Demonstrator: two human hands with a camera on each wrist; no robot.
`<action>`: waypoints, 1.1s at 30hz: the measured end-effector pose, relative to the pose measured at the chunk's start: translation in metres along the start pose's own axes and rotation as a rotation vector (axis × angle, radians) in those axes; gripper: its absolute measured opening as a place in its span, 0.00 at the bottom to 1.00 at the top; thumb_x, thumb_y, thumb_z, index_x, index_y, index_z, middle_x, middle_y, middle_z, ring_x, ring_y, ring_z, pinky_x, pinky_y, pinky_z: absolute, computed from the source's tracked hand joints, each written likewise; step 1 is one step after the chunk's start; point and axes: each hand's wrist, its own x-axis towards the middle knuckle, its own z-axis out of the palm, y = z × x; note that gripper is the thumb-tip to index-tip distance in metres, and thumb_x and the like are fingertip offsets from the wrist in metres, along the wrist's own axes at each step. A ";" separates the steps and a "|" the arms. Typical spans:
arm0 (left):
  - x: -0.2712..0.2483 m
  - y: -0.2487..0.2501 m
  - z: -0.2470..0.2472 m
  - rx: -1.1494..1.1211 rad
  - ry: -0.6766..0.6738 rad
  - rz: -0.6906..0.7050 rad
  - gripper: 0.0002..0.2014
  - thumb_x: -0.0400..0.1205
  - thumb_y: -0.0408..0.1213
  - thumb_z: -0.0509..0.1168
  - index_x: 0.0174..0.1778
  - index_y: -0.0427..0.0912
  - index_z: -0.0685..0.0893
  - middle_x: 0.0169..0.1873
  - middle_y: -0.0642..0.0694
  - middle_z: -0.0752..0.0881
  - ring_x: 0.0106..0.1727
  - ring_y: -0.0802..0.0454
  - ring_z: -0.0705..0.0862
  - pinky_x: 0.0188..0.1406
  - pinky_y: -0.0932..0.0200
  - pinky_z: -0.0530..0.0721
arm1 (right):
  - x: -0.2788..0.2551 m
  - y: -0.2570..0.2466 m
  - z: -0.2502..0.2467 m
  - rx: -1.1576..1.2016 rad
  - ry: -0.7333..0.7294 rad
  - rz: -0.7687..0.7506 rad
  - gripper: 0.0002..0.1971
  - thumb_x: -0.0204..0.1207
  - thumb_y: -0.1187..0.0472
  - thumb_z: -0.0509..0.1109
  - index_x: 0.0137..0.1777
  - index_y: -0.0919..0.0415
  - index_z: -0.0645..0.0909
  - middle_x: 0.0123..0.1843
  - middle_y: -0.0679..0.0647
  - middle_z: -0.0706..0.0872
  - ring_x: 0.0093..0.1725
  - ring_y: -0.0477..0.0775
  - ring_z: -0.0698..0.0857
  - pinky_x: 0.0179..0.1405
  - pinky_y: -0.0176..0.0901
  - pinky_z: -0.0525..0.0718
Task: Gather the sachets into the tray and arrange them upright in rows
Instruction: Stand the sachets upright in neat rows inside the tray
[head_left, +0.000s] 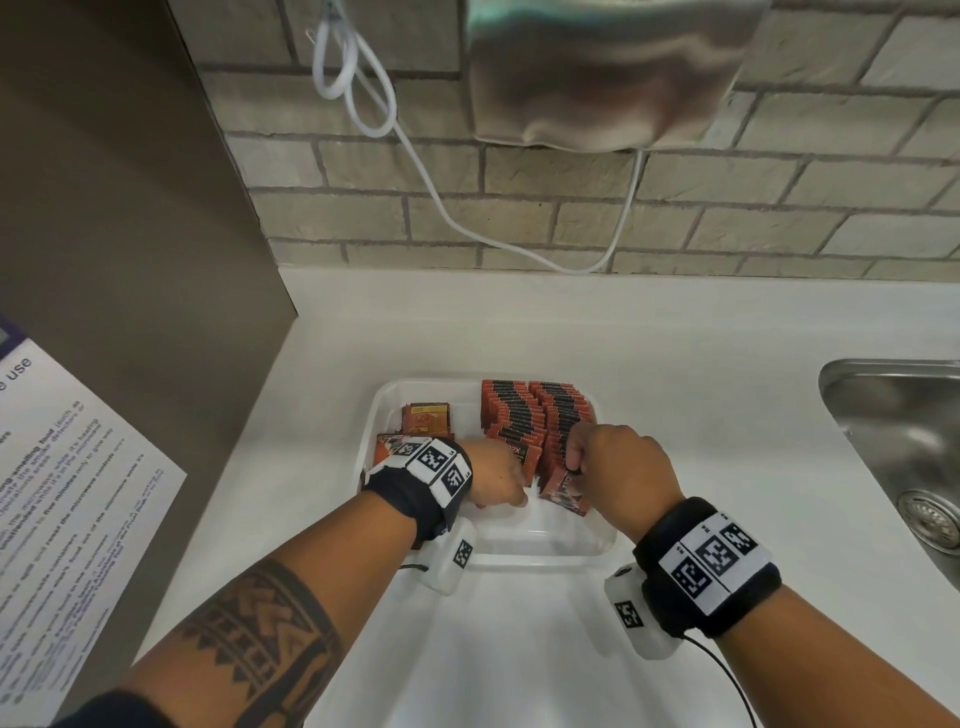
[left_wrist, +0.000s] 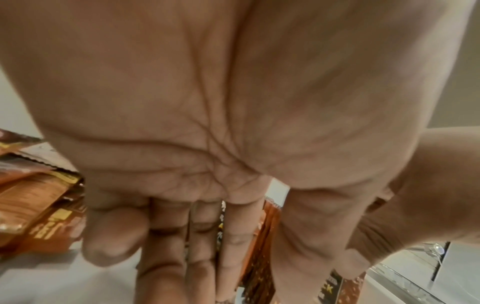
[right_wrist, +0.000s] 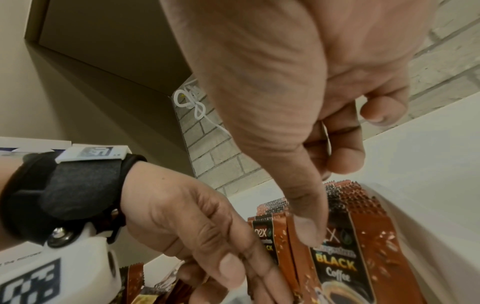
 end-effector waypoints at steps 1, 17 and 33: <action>0.001 0.001 0.000 0.015 -0.001 0.012 0.24 0.87 0.47 0.65 0.78 0.42 0.79 0.68 0.42 0.86 0.60 0.42 0.88 0.68 0.46 0.84 | 0.000 0.000 0.000 -0.003 0.000 0.001 0.06 0.76 0.58 0.72 0.45 0.47 0.76 0.40 0.44 0.82 0.39 0.51 0.80 0.43 0.42 0.71; 0.004 0.001 0.005 0.086 0.019 0.046 0.24 0.87 0.49 0.64 0.74 0.38 0.82 0.68 0.40 0.85 0.68 0.41 0.82 0.72 0.45 0.78 | 0.001 -0.002 0.000 -0.004 -0.020 0.004 0.05 0.76 0.56 0.71 0.50 0.49 0.79 0.41 0.45 0.81 0.40 0.51 0.79 0.46 0.43 0.74; -0.006 -0.012 0.003 0.040 -0.020 0.001 0.20 0.86 0.50 0.63 0.61 0.39 0.90 0.59 0.40 0.90 0.61 0.40 0.87 0.67 0.44 0.84 | -0.003 -0.009 -0.003 -0.017 0.034 -0.015 0.08 0.76 0.54 0.72 0.43 0.46 0.73 0.33 0.42 0.76 0.35 0.49 0.77 0.42 0.41 0.70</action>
